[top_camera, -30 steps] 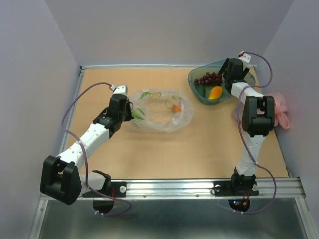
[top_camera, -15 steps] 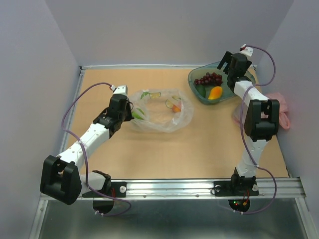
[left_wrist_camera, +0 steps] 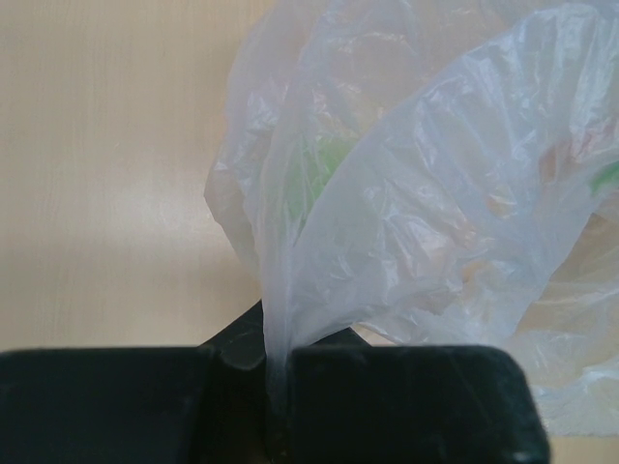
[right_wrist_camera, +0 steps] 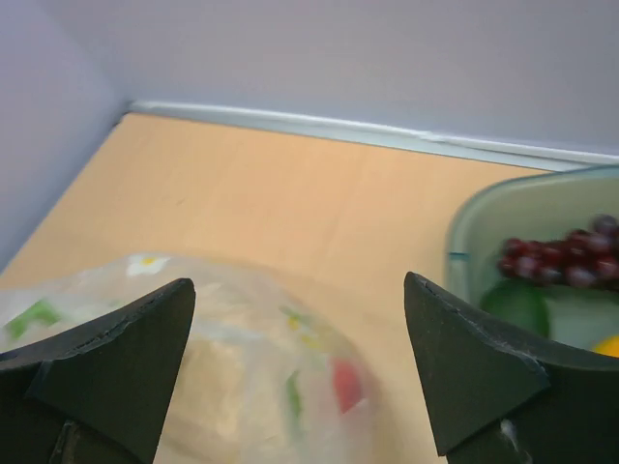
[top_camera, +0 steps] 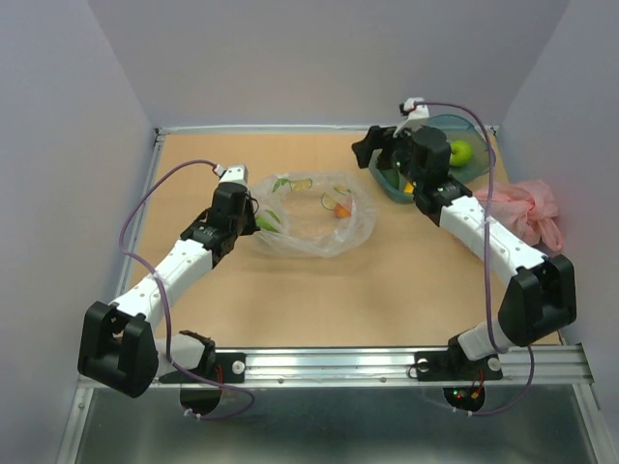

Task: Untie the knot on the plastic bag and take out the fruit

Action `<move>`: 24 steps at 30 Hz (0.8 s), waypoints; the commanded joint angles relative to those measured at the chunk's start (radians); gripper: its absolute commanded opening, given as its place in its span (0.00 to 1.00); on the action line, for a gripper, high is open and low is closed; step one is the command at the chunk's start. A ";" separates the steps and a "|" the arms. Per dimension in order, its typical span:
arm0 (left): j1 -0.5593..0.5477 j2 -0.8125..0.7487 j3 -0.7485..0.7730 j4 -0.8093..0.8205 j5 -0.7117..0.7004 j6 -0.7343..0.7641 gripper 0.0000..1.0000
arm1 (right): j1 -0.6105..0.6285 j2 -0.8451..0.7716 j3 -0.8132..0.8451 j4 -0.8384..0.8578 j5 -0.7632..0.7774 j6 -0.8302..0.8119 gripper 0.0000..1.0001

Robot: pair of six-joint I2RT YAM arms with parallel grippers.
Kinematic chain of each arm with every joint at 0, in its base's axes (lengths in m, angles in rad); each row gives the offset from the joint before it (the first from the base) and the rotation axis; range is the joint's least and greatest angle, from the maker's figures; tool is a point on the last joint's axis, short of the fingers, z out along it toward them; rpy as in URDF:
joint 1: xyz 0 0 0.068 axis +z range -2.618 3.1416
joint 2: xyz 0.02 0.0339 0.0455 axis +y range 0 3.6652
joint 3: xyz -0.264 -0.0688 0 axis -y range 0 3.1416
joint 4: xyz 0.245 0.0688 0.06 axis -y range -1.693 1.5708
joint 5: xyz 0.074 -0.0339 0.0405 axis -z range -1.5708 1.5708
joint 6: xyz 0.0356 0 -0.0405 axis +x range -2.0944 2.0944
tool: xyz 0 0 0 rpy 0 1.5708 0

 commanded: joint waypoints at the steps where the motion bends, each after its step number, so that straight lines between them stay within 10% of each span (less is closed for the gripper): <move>1: 0.002 -0.022 0.001 0.015 -0.008 0.005 0.00 | 0.100 -0.081 -0.070 0.002 -0.199 -0.022 0.92; 7: 0.002 -0.028 0.001 0.015 -0.003 0.002 0.00 | 0.252 -0.069 -0.111 -0.003 -0.375 -0.004 0.89; 24: -0.029 -0.071 0.103 0.047 -0.031 -0.009 0.00 | 0.359 0.281 -0.196 0.207 -0.215 0.159 0.60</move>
